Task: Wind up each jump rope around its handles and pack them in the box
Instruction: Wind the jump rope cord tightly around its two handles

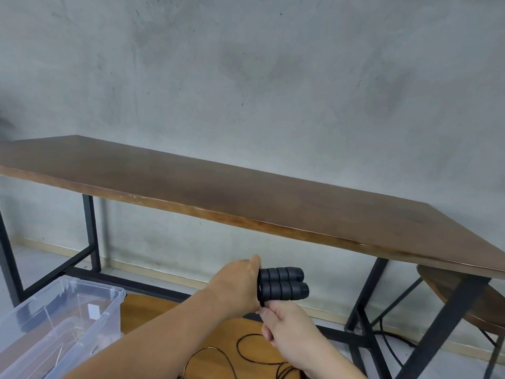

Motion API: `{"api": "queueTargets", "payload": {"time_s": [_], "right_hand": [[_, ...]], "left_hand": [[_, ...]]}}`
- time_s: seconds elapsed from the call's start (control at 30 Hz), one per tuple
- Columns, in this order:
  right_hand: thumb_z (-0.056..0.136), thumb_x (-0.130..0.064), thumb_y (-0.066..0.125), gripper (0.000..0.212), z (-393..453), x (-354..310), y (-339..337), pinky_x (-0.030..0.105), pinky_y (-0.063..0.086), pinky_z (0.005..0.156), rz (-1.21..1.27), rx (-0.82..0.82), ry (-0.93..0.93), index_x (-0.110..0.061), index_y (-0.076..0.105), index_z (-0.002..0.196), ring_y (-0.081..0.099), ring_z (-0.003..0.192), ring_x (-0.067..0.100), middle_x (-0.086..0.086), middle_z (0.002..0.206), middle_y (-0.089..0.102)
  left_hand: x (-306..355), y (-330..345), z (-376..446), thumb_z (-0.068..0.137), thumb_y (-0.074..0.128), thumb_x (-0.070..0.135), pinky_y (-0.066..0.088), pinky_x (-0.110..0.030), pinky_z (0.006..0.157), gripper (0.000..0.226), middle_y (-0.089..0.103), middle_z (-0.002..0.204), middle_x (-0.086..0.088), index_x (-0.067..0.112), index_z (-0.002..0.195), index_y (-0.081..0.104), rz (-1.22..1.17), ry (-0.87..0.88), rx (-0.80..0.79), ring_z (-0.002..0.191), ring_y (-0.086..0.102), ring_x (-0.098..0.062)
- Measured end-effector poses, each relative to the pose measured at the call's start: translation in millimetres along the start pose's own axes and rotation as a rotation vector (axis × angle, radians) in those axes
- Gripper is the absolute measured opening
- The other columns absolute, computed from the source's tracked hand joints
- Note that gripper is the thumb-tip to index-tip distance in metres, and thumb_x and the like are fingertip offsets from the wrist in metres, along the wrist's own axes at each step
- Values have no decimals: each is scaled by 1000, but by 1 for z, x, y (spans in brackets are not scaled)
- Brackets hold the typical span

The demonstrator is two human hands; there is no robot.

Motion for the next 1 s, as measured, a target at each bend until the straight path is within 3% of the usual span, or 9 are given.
{"api": "queueTargets", "payload": {"time_s": [0.17, 0.4, 0.5, 0.57, 0.7, 0.87, 1.0], "right_hand": [[100, -29, 45, 32, -7, -22, -12, 28, 37, 56, -456, -28, -96, -15, 59, 74, 48, 61, 13, -1, 67, 54], [97, -27, 53, 27, -6, -63, -46, 36, 52, 66, -597, -51, -197, -15, 76, 88, 61, 70, 19, 2, 81, 69], [88, -33, 70, 15, 2, -70, -68, 32, 56, 70, -550, -69, -190, -21, 78, 85, 65, 72, 9, -2, 82, 73], [76, -35, 82, 17, 6, -75, -77, 29, 54, 66, -521, -92, -194, -20, 77, 78, 62, 62, 3, -4, 78, 73], [67, -35, 89, 24, 14, -79, -86, 22, 49, 67, -458, -139, -232, -17, 74, 73, 60, 65, -2, -13, 69, 69], [71, -26, 87, 20, 26, -55, -93, 24, 47, 62, -71, -173, -196, -17, 70, 72, 58, 61, 9, -4, 65, 66], [74, -23, 85, 18, 32, -38, -84, 25, 51, 60, 163, -282, -85, -16, 68, 74, 60, 62, 13, 0, 68, 64]], "left_hand": [[-4, 3, 6, 82, 65, 14, 39, -30, 63, 36, 52, 91, -2, 19, 95, 32, 121, -46, -6, 76, 49, -19], [7, 2, 0, 82, 68, 20, 40, -30, 61, 38, 61, 98, -5, 19, 95, 32, 161, 72, -2, 74, 51, -20], [17, 2, -8, 81, 69, 30, 47, -32, 65, 37, 62, 99, -2, 20, 101, 40, 147, 166, -20, 82, 59, -22], [24, 6, -13, 77, 74, 37, 52, -35, 76, 49, 63, 105, 0, 20, 112, 44, 115, 214, -78, 91, 61, -23], [33, 5, -22, 69, 82, 53, 52, -37, 87, 73, 61, 113, 5, 24, 124, 44, 34, 208, -190, 101, 58, -19], [36, -12, -28, 75, 75, 44, 56, -30, 76, 48, 59, 95, 9, 27, 108, 45, -189, 178, -133, 86, 59, -12], [34, -20, -30, 74, 75, 39, 57, -29, 75, 47, 60, 94, 9, 28, 109, 46, -235, 188, -145, 84, 60, -12]]}}
Point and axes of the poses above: each hand's wrist, its own z-axis towards the middle knuckle, its own y-axis out of the palm, x = y × z, the point moved 7 cm from there along z, towards the middle knuckle
